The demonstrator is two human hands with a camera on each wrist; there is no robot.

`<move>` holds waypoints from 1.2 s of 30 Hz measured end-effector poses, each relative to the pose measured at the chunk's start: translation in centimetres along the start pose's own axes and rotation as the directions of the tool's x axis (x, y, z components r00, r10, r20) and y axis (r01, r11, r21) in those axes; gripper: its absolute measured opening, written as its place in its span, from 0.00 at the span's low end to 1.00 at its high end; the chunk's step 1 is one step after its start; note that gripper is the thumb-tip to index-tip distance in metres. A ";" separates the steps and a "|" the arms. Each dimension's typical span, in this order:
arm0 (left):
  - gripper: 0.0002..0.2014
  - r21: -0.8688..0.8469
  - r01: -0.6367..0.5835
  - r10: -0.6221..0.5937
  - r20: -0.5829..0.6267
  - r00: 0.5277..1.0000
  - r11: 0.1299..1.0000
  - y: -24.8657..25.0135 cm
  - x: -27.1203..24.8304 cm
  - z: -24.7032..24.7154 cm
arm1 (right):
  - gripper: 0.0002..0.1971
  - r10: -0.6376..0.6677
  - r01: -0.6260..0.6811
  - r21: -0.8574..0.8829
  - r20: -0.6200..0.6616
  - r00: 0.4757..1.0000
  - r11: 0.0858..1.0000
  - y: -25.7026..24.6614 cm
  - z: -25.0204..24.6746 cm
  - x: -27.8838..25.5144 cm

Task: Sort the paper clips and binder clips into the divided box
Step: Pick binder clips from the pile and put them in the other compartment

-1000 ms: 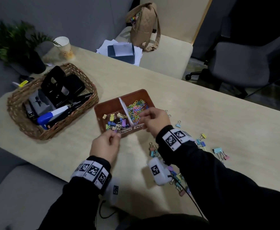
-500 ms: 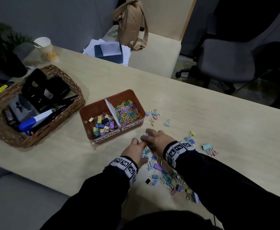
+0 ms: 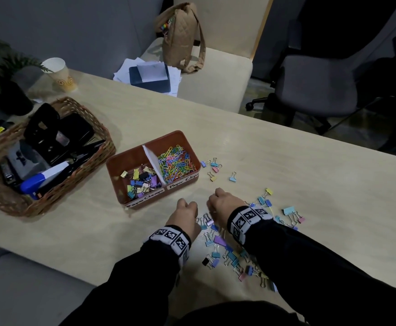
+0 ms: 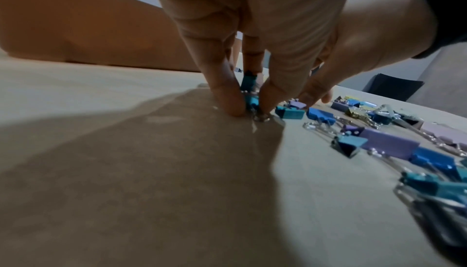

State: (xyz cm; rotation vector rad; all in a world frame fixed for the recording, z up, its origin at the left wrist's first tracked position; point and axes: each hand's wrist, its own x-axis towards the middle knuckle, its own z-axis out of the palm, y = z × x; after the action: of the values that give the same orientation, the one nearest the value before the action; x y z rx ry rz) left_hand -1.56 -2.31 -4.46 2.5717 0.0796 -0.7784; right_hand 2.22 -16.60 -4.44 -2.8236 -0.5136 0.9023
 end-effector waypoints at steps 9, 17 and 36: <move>0.05 0.043 0.003 -0.002 -0.010 1.000 0.999 -0.5 0.2 -0.4 | 0.18 0.146 -0.152 0.208 0.041 0.988 0.966 -0.2 -0.8 -1.1; 0.13 -0.071 0.013 -0.017 -0.061 0.998 0.997 -1.2 -0.2 -0.8 | 0.20 0.099 -0.108 0.122 0.079 0.992 0.987 -1.5 -1.0 -1.9; 0.11 -0.594 -0.065 -0.277 -0.467 0.840 0.802 -5.7 -4.2 -9.2 | 0.05 -0.004 0.054 0.759 -0.067 0.998 0.649 -8.7 -5.6 -0.1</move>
State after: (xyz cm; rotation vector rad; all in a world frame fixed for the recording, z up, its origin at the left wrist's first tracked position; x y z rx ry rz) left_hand -1.35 7.11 2.30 2.0933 0.5643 -0.0049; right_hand 2.95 -8.62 2.14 -2.0359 -0.1040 0.7731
